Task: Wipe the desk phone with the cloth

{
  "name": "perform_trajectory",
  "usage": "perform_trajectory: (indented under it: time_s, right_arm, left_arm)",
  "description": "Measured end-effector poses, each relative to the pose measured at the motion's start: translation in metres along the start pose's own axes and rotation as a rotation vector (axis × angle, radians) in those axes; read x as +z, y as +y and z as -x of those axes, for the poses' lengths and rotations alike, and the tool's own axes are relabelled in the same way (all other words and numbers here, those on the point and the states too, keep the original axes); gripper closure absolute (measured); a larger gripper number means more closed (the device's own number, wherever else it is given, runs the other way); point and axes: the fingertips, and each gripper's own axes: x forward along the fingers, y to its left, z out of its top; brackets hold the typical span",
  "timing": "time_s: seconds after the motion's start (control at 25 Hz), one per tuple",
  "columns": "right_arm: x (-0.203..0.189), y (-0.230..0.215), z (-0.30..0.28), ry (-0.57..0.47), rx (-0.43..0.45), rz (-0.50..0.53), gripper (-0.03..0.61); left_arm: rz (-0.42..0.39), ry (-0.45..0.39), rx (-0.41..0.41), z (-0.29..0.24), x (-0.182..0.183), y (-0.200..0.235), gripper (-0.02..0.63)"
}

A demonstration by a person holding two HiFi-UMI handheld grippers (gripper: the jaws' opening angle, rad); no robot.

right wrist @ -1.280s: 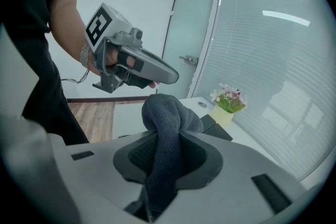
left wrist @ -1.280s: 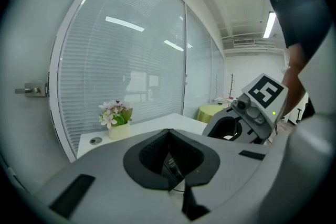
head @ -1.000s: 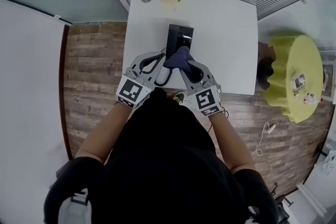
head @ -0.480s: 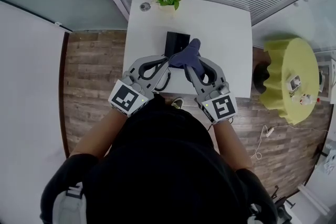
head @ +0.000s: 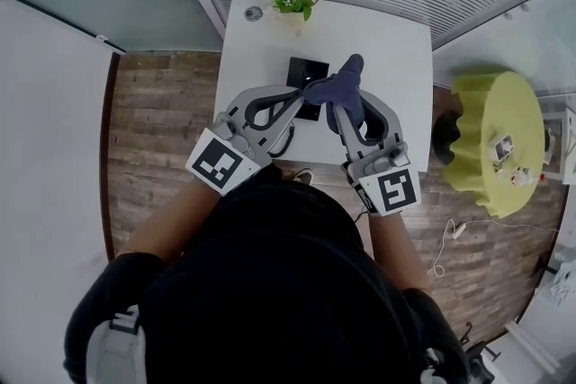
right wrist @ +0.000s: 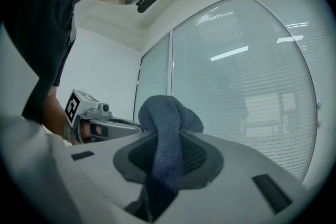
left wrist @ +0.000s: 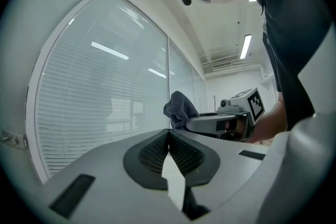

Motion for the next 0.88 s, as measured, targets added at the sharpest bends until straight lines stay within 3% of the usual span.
perform_trajectory:
  time_s: [0.88]
  right_arm:
    - [-0.006, -0.007, -0.007, 0.008, -0.027, 0.010, 0.482]
  left_arm:
    - [-0.001, 0.010, 0.003, -0.003, -0.007, 0.012, 0.603]
